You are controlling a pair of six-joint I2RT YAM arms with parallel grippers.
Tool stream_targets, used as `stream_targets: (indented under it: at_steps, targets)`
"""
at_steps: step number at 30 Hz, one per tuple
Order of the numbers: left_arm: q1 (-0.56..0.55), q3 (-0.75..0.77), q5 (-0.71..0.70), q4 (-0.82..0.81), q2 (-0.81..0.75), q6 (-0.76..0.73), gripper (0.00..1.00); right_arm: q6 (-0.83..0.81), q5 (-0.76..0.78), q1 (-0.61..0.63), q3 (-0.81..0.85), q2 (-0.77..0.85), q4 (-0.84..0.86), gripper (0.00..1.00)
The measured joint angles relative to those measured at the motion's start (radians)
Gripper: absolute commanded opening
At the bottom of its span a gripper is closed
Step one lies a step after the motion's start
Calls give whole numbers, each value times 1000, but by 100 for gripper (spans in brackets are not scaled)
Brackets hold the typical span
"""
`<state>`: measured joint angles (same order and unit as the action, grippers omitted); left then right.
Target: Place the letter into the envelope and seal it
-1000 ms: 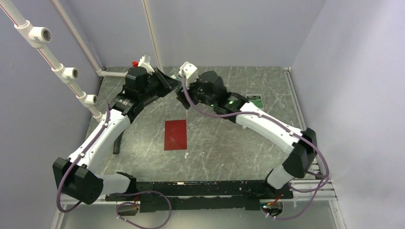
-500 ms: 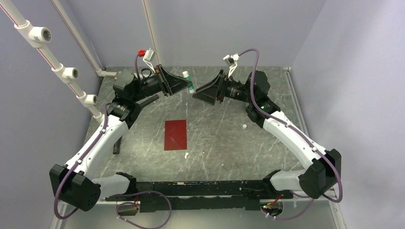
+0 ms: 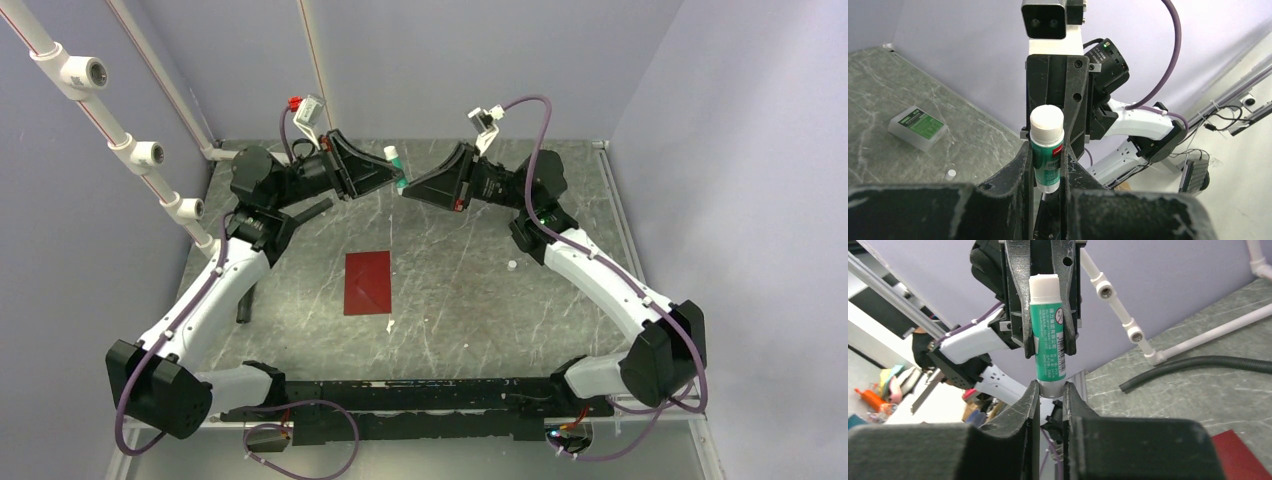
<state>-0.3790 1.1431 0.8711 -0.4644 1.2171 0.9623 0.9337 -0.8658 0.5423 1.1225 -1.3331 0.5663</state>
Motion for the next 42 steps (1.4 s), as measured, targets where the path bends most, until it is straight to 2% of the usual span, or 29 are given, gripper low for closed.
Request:
stream_targets:
  at_steps: [5,8,11,16,19,26,27,28,31,34,38,42]
  targets:
    - [5,1,-70,43,-5,0,2,-103,25,0,60,-21,-105,0]
    - [5,15,-148,129,-10,-16,3,-226,81,11,124,-32,-246,0]
    - [5,59,-264,266,-10,-48,2,-397,201,43,214,-57,-413,0]
    - [8,131,-473,510,1,-86,2,-675,480,150,372,-145,-642,0]
    - [13,181,-590,647,34,-89,3,-843,723,246,467,-224,-747,0]
    - [15,254,-741,877,103,-61,2,-1073,1219,426,550,-370,-806,0]
    - [14,256,-745,893,106,-58,3,-1086,1252,439,550,-377,-808,6]
    - [14,256,-745,907,107,-54,3,-1091,1272,449,550,-380,-814,16]
    - [12,252,-731,909,103,-54,2,-1064,1172,424,547,-358,-847,43]
    - [11,227,-663,842,85,-82,2,-956,876,304,482,-269,-845,61]
    - [9,198,-532,758,56,-158,2,-755,547,92,369,-116,-770,66]
    - [9,165,-382,680,20,-239,2,-466,283,15,208,-11,-493,66]
